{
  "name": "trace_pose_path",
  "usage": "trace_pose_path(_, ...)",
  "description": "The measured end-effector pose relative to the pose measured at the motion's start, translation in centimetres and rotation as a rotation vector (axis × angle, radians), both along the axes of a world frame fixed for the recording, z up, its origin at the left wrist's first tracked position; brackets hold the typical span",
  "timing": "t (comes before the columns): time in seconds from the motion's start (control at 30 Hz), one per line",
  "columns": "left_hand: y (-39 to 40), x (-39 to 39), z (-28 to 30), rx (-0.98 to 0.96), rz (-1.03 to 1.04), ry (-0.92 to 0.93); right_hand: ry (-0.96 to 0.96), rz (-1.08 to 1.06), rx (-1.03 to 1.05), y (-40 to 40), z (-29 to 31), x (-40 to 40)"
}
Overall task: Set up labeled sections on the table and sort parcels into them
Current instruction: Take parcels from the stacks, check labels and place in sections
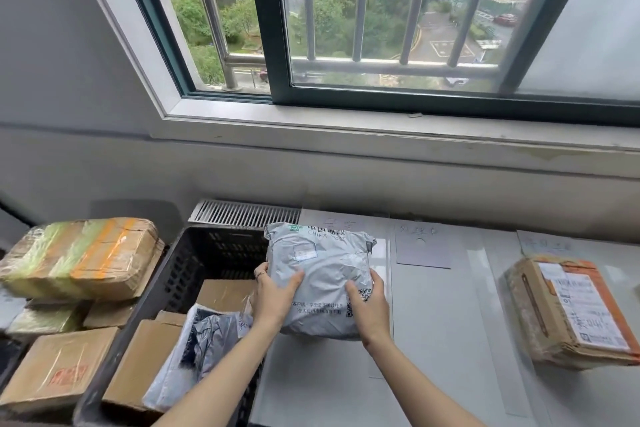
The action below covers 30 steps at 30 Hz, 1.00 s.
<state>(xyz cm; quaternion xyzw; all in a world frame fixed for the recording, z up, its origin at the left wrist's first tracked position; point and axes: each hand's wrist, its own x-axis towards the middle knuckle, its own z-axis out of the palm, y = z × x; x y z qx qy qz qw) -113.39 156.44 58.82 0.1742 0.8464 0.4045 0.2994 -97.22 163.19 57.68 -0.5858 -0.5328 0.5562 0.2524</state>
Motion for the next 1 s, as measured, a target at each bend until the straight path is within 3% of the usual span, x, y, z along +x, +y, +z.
trace_pose_path(0.47,-0.1,-0.1,-1.2,-0.225,-0.141,0.205,-0.242,0.085,-0.001,-0.8,-1.6,-0.5)
trace_pose_path(0.8,-0.3,0.3,0.0,-0.195,-0.094,0.39,-0.415,0.075,0.154,-0.7,-0.7,-0.3)
trace_pose_path(1.0,-0.4,0.7,0.9,-0.145,-0.084,0.4,-0.485,0.106,0.247,-1.1,0.3,-0.4)
